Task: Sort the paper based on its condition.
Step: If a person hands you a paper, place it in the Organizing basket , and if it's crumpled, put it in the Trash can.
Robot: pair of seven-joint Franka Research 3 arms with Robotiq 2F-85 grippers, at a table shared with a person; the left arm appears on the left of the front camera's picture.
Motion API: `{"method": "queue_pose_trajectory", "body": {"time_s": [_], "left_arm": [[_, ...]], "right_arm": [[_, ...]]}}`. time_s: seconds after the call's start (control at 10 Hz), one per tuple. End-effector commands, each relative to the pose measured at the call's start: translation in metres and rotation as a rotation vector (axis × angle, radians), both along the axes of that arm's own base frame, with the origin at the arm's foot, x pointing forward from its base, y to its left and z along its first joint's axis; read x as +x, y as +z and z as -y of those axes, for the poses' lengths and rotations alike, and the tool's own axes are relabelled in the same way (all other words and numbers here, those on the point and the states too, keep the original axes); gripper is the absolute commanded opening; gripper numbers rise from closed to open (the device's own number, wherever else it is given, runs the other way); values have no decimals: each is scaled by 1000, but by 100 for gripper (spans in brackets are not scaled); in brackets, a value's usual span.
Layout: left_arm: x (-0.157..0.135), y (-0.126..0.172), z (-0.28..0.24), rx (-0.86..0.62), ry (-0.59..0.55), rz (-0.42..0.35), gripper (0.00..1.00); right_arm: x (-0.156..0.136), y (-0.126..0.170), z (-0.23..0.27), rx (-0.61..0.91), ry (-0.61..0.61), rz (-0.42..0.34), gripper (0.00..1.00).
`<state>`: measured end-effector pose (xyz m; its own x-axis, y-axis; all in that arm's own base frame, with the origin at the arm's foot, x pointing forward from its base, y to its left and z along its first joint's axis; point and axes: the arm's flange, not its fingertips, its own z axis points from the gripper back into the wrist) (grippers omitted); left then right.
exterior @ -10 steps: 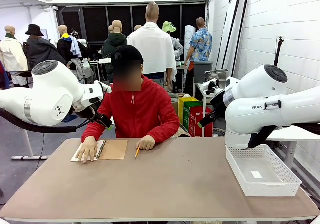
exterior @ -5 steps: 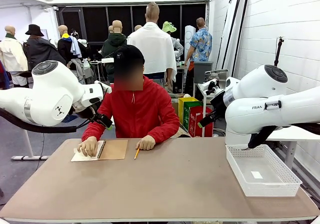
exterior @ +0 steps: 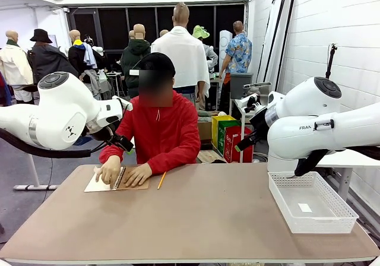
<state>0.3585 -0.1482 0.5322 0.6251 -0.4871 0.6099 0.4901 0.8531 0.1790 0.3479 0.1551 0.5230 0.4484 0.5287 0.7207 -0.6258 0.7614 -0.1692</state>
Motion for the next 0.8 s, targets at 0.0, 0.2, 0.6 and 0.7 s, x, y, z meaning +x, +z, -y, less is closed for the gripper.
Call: {"method": "queue_pose_trajectory", "body": {"time_s": [0.0,0.2,0.6,0.7], "left_arm": [[0,0,0,3,-4,-1,100],[0,0,0,3,-4,-1,100],[0,0,0,3,-4,-1,100],[0,0,0,3,-4,-1,100]], "right_arm": [[0,0,0,2,0,0,100],[0,0,0,2,0,0,100],[0,0,0,2,0,0,100],[0,0,0,2,0,0,100]]}}
